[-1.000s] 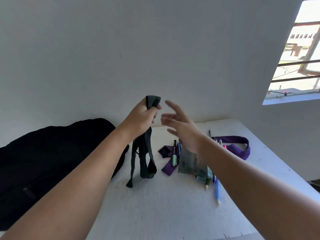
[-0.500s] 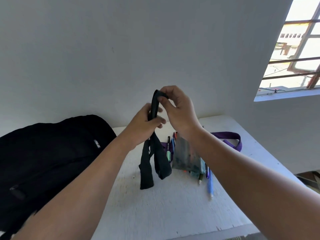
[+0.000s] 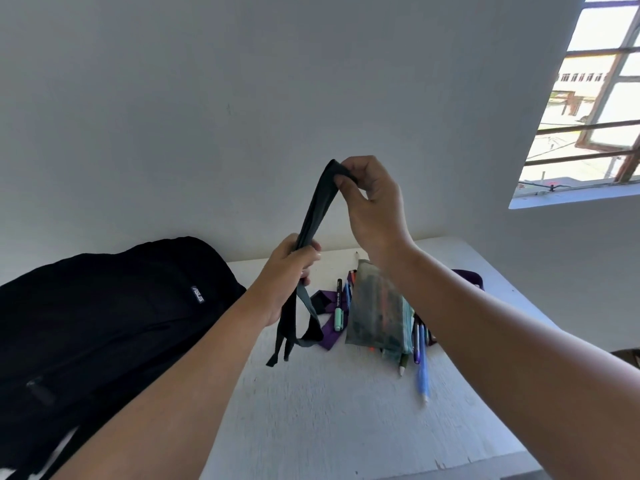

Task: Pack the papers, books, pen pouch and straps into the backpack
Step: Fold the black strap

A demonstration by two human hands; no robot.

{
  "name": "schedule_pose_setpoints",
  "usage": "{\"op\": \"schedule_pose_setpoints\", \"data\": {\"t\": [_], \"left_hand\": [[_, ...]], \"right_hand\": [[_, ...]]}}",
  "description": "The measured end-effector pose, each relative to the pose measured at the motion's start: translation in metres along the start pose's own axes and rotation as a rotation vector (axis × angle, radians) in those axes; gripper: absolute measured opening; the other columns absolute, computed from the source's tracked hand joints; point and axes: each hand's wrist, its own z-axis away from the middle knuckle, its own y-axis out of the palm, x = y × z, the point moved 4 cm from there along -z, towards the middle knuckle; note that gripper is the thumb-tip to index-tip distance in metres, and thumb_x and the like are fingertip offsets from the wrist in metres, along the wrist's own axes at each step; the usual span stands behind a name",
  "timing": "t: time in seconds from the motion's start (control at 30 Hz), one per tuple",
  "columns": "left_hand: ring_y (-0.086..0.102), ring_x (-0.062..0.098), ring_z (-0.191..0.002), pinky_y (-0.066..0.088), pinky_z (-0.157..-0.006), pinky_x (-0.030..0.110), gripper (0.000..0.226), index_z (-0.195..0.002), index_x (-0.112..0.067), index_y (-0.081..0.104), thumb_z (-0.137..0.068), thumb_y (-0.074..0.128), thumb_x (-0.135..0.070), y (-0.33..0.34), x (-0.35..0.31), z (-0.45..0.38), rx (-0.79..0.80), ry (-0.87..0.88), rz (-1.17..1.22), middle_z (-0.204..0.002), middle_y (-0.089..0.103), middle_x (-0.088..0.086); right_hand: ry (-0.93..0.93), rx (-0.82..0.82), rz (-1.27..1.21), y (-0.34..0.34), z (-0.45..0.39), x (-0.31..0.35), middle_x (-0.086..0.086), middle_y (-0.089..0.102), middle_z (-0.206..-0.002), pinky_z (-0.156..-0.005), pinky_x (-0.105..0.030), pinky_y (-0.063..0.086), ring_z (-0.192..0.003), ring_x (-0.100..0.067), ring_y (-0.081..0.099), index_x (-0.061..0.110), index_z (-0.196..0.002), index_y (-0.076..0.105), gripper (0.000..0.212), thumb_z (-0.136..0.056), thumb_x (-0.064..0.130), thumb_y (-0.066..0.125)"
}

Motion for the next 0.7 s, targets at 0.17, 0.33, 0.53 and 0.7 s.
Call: {"op": "schedule_pose_setpoints", "data": {"t": [0.17,0.33,0.53,0.7], "left_hand": [[0.026,0.012,-0.05,0.024,-0.054,0.029,0.017,-0.09,-0.01,0.058,-0.091,0.044,0.0,0.006,0.0,0.002,0.086,-0.128,-0.015,-0.059,0.031,-0.004],[0.038,0.013,-0.058,0.038,-0.065,0.031,0.027,-0.114,-0.013,0.057,-0.089,0.054,-0.004,0.002,0.008,0.007,0.078,-0.085,-0.179,-0.064,0.04,-0.006],[0.022,0.012,-0.052,0.02,-0.051,0.027,0.012,-0.094,-0.011,0.055,-0.095,0.043,-0.008,0.013,0.009,0.004,0.055,-0.207,0.203,-0.063,0.028,-0.003],[0.023,0.01,-0.051,0.021,-0.053,0.026,0.01,-0.09,-0.016,0.057,-0.098,0.051,-0.019,-0.014,-0.001,-0.011,-0.219,-0.163,0.498,-0.062,0.029,-0.004]], "right_hand": [[0.011,0.008,0.006,-0.002,0.002,-0.005,0.017,0.074,-0.095,-0.097,-0.04,0.055,-0.1,-0.008,0.069,0.026,-0.101,0.068,0.017,-0.099,0.009,0.066],[0.041,-0.04,-0.072,-0.003,-0.003,-0.007,0.011,0.075,-0.096,-0.091,-0.03,0.055,-0.097,-0.013,0.07,0.03,-0.099,0.066,0.024,-0.1,0.006,0.062],[0.094,-0.116,-0.137,-0.005,-0.002,-0.018,0.003,0.074,-0.099,-0.09,-0.031,0.053,-0.099,-0.017,0.069,0.03,-0.098,0.065,0.023,-0.101,0.007,0.061],[0.053,-0.032,-0.081,-0.006,0.015,-0.023,0.02,0.072,-0.093,-0.091,-0.029,0.051,-0.098,-0.006,0.067,0.034,-0.1,0.066,0.024,-0.101,0.01,0.064]]}}
